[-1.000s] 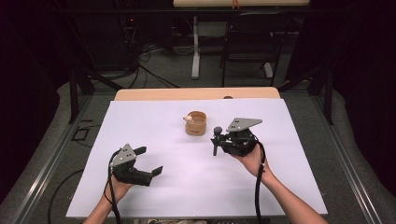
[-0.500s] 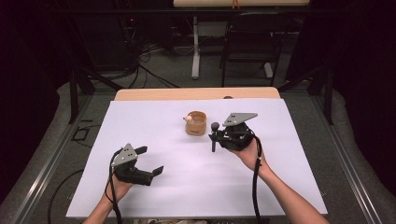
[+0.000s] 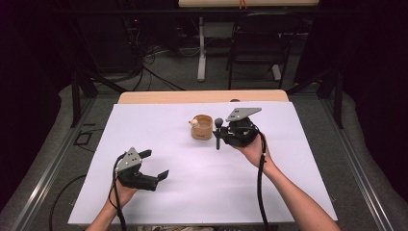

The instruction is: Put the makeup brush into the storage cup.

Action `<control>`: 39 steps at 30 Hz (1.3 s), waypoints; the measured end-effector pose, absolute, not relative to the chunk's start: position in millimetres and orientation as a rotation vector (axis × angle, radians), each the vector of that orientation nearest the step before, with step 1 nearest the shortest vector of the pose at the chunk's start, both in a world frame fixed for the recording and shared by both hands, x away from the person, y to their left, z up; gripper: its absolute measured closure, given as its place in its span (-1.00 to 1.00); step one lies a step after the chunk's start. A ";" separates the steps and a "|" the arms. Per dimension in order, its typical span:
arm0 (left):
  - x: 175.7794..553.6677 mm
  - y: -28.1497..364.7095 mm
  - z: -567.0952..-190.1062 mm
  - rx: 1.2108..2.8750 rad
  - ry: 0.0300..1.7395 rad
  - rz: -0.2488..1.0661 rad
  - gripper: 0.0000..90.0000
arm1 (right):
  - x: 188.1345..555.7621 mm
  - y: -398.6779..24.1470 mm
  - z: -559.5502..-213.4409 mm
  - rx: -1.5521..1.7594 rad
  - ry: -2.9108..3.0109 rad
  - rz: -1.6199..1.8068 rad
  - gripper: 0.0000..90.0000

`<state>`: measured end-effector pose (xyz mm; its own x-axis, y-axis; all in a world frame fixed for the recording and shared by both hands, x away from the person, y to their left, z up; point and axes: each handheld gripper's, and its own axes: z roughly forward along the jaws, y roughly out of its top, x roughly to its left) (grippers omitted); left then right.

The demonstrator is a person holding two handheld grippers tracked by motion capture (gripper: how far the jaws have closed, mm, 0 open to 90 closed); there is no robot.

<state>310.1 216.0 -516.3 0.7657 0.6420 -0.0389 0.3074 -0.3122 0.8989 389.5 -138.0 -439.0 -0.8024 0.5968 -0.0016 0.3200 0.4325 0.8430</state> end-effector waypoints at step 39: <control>309.6 225.4 -515.6 1.811 0.680 0.414 -1.00 | 430.3 -127.0 -413.2 0.806 2.320 1.341 0.72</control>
